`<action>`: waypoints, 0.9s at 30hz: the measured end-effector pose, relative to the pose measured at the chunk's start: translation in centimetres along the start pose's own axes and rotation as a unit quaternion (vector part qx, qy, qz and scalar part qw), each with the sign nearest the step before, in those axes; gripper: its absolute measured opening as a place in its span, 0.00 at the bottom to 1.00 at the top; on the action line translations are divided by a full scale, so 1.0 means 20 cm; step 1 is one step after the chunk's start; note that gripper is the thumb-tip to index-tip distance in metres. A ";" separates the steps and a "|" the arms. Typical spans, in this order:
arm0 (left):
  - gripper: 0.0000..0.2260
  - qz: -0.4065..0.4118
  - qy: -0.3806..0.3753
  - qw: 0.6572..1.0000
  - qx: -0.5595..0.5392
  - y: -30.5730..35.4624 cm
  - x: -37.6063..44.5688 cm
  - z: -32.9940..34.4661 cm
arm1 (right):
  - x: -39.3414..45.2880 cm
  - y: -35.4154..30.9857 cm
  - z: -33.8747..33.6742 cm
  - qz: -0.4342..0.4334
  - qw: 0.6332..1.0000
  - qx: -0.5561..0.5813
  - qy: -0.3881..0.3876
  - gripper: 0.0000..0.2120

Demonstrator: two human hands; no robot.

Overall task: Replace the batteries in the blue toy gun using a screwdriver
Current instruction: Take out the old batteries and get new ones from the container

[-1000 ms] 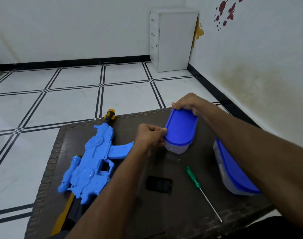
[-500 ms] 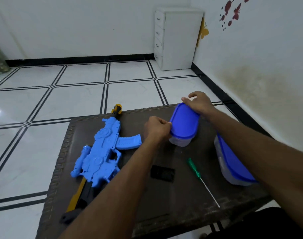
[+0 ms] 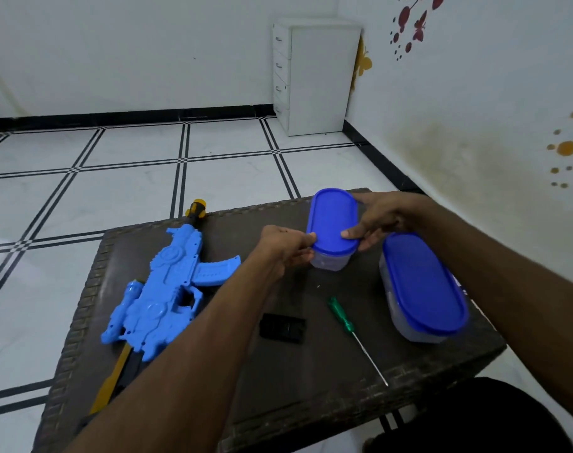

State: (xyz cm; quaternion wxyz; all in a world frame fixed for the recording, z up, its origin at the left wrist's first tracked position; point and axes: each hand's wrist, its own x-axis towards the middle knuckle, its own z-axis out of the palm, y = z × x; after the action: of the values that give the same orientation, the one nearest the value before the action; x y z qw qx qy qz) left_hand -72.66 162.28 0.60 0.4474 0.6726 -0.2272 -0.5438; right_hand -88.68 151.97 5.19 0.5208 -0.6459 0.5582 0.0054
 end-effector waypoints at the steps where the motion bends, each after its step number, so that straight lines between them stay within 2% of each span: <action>1: 0.12 -0.002 0.004 1.000 -0.003 0.00 0.01 0.02 | 0.00 0.00 -0.01 0.001 1.000 -0.002 0.001 0.41; 7: 0.08 -0.009 0.028 0.999 -0.024 0.02 0.11 0.16 | 0.06 0.03 -0.08 0.007 0.999 -0.020 0.037 0.40; 12: 0.08 -0.022 0.032 0.999 -0.019 0.03 0.11 0.17 | 0.08 0.03 -0.08 0.008 0.997 -0.010 0.070 0.44; 16: 0.08 -0.005 0.031 0.999 -0.011 0.04 0.08 0.16 | 0.05 0.04 -0.09 -0.009 0.996 0.007 0.091 0.44; 18: 0.08 0.012 0.023 1.000 -0.001 0.03 0.04 0.15 | 0.03 0.05 -0.07 -0.016 0.993 -0.029 0.113 0.42; 20: 0.08 0.042 0.013 0.999 0.013 0.02 0.00 0.12 | 0.01 0.07 -0.04 -0.035 0.973 -0.150 0.170 0.36; 22: 0.09 0.090 0.017 0.995 0.041 -0.01 -0.03 0.05 | 0.00 0.08 -0.01 -0.074 0.920 -0.283 0.260 0.32; 24: 0.08 0.145 0.013 0.985 0.088 -0.05 -0.07 -0.05 | -0.05 0.08 0.04 -0.132 0.885 -0.316 0.316 0.27; 27: 0.04 0.214 0.025 0.960 0.177 -0.11 -0.11 -0.21 | -0.14 0.04 0.15 -0.229 0.868 -0.307 0.316 0.17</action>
State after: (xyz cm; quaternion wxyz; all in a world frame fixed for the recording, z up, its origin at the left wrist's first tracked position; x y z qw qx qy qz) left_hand -69.79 166.61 0.00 0.4328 0.6900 -0.4471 -0.3698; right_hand -88.57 156.12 5.00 0.0782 -0.8502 0.4994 -0.1472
